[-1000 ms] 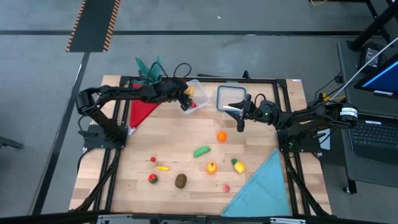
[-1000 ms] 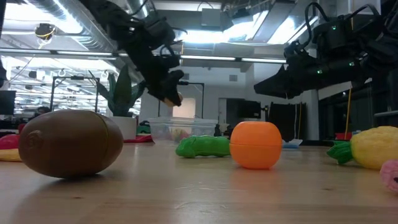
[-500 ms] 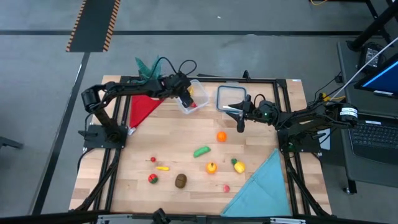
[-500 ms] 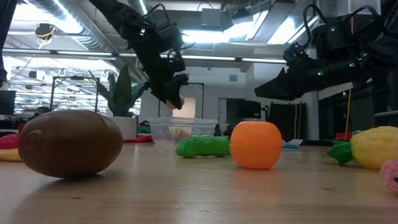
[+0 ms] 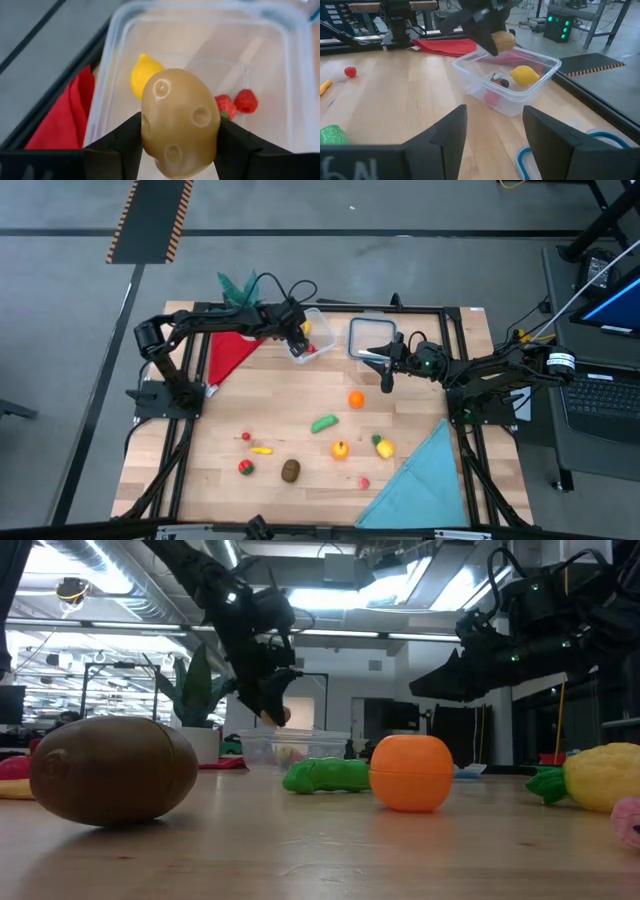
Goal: Pick and placing Produce into tupperware
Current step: Put the potato into the transparent bin
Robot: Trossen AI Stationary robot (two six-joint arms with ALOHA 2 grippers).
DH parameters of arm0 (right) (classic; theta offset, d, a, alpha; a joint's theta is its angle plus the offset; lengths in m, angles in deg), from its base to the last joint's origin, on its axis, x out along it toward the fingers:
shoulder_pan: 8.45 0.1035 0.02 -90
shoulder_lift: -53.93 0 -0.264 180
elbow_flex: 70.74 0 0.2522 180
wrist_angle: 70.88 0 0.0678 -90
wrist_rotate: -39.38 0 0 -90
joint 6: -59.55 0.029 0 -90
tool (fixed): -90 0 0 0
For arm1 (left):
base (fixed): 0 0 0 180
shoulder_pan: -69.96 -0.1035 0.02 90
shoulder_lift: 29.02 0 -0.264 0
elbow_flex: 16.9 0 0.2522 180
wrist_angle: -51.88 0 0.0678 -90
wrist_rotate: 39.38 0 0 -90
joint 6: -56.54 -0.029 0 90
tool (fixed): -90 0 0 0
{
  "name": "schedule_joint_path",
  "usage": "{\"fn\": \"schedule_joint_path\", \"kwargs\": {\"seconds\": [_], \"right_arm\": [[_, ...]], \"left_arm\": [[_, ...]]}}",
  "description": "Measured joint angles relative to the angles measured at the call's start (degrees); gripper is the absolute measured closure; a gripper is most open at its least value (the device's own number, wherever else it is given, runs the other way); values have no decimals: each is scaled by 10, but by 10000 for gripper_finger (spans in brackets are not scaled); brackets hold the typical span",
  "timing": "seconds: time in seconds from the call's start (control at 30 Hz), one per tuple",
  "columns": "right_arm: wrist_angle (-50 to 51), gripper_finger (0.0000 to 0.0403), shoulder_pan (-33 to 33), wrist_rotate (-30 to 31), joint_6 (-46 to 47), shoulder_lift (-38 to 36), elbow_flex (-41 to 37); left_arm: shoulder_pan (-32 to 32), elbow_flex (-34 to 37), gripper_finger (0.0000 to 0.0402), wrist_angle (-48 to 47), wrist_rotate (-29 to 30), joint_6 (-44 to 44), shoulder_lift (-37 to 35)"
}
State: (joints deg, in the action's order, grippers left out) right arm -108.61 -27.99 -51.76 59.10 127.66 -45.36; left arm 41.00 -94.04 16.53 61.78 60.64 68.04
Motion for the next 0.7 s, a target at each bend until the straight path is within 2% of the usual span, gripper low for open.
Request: {"fn": "schedule_joint_path", "kwargs": {"seconds": [0.5,0.7], "right_arm": [[2,207,0,0,1,0,0],[3,207,0,0,1,0,0]], "left_arm": [[-3,0,219,3,-4,-2,56],[-3,0,205,16,-4,-21,58]]}}
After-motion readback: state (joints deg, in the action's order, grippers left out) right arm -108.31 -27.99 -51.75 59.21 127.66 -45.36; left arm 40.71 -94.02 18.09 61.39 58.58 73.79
